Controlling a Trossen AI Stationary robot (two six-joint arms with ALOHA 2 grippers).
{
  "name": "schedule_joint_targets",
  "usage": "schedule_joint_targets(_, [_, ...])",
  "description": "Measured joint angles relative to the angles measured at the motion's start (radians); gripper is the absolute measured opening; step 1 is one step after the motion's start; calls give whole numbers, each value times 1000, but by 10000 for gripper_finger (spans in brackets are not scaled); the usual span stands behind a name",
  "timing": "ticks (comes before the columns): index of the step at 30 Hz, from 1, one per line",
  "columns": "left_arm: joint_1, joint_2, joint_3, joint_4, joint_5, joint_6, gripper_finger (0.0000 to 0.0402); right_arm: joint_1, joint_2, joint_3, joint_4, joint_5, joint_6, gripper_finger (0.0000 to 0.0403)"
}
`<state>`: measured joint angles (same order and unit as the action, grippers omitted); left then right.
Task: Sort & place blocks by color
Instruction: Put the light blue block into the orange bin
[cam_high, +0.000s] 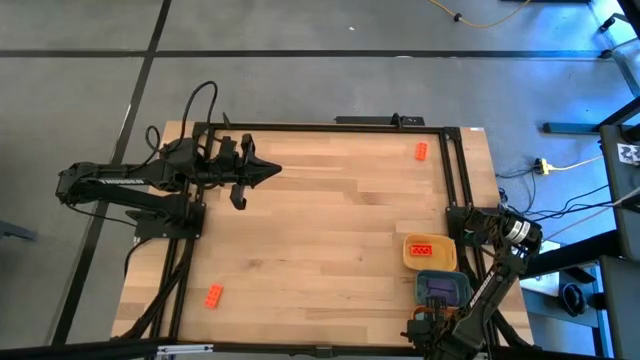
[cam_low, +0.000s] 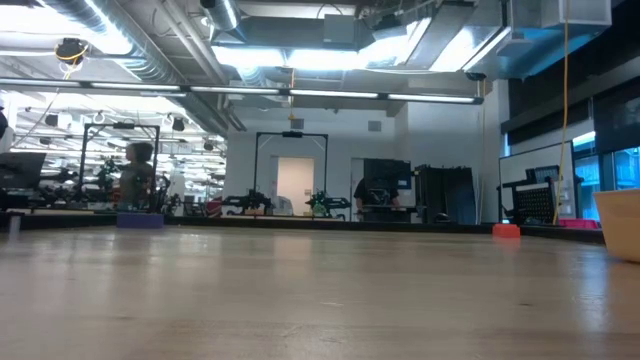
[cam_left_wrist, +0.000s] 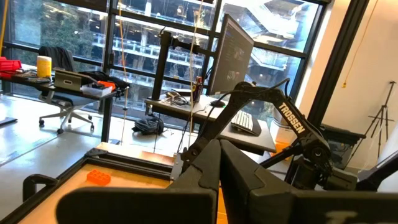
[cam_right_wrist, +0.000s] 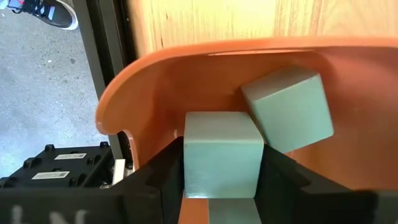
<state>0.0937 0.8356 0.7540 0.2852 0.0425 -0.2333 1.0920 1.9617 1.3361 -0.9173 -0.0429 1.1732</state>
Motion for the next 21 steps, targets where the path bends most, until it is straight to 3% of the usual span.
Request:
schedule_joint_targets(11, [0, 0, 0, 0, 0, 0, 0, 0, 0, 0, 0, 0, 0, 231])
schedule_joint_targets(21, [0, 0, 0, 0, 0, 0, 0, 0, 0, 0, 0, -11, 0, 236])
